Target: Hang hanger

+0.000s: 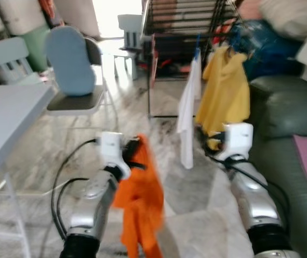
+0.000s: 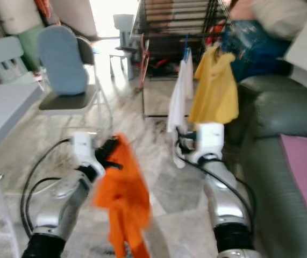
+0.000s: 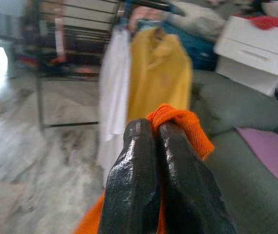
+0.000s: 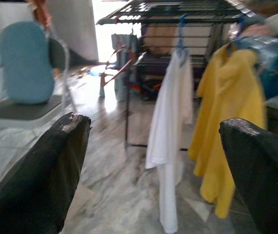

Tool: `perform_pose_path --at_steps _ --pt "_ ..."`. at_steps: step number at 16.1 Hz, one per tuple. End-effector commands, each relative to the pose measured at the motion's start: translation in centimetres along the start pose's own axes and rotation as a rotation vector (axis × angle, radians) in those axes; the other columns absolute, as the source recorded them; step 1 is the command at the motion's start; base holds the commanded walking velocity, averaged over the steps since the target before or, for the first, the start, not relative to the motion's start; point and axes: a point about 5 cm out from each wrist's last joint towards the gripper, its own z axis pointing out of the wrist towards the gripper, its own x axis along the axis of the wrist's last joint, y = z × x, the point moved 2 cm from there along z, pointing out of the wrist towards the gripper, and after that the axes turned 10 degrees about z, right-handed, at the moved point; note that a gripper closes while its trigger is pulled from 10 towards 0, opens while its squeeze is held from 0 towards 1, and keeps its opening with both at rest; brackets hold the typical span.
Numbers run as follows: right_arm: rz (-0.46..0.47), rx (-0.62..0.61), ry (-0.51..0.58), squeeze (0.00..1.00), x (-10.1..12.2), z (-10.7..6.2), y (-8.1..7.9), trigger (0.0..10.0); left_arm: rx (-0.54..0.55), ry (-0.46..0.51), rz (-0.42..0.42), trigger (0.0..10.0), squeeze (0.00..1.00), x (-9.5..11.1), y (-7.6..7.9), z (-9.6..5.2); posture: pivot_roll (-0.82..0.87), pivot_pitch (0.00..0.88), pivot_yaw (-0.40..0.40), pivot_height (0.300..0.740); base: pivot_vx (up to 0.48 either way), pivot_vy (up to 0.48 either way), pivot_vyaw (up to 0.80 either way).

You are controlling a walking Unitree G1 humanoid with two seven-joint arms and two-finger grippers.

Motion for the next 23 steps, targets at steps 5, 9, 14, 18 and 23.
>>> perform_pose_path --at_steps 5,9,14,18,23 --pt "0.007 0.039 0.003 0.00 0.2 0.0 -1.1 10.0 0.076 -0.008 0.058 10.0 0.00 -0.5 -3.6 -1.9 -0.18 0.000 0.049 0.740 0.000 0.000 -0.38" --pt "0.012 0.042 -0.003 0.00 0.0 0.0 -1.5 10.0 0.095 0.009 0.057 10.0 0.00 -0.2 -3.8 -1.8 -0.17 0.000 0.052 0.740 0.197 0.158 -0.80" --pt "0.002 0.031 0.004 0.00 0.3 0.1 -1.1 10.0 0.091 0.005 0.062 10.0 0.00 -0.4 -3.7 -1.7 -0.18 0.000 0.056 0.740 0.278 0.391 -0.80" --pt "0.033 0.033 -0.003 0.00 0.2 0.1 -1.3 10.0 0.082 0.010 0.054 10.0 0.00 -0.5 -3.2 -1.4 -0.18 0.000 0.055 0.740 0.277 0.393 -0.56" --pt "0.002 0.055 0.001 0.00 0.4 0.2 -1.5 10.0 0.110 -0.006 0.052 10.0 0.00 -0.9 -3.5 -1.3 -0.18 0.000 0.053 0.740 0.165 0.416 0.00"
